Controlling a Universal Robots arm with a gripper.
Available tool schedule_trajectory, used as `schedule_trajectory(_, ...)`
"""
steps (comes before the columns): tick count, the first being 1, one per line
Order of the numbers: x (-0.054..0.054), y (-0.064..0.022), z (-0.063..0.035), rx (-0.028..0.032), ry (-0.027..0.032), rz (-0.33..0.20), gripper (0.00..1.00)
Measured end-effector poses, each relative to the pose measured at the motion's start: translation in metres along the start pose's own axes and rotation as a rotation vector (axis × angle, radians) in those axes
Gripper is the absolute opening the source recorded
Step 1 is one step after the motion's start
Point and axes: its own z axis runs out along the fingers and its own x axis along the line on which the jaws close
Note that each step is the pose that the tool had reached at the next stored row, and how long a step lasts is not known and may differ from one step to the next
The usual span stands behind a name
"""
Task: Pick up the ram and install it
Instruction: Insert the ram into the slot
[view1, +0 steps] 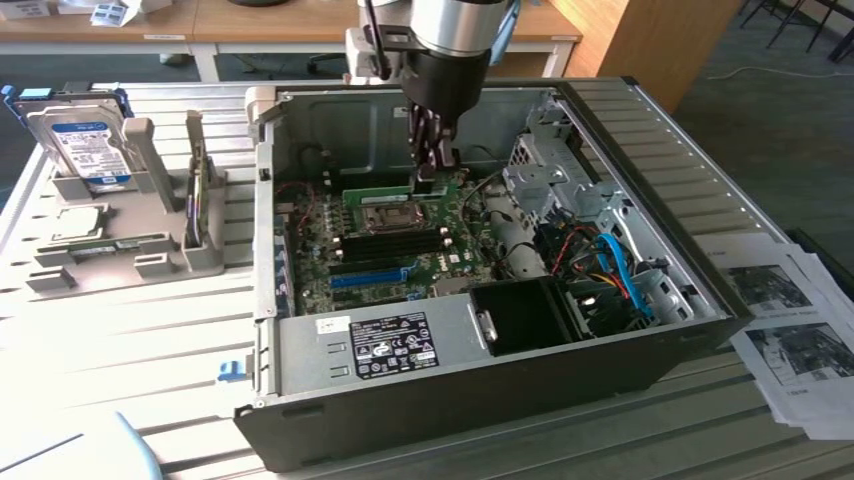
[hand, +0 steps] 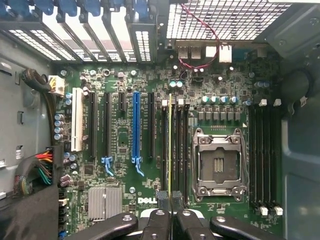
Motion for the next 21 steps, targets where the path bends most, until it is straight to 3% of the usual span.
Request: schedule_trajectory(21,0.0,-0.0009,0.0188,0.0,0.0002,0.0,0.11)
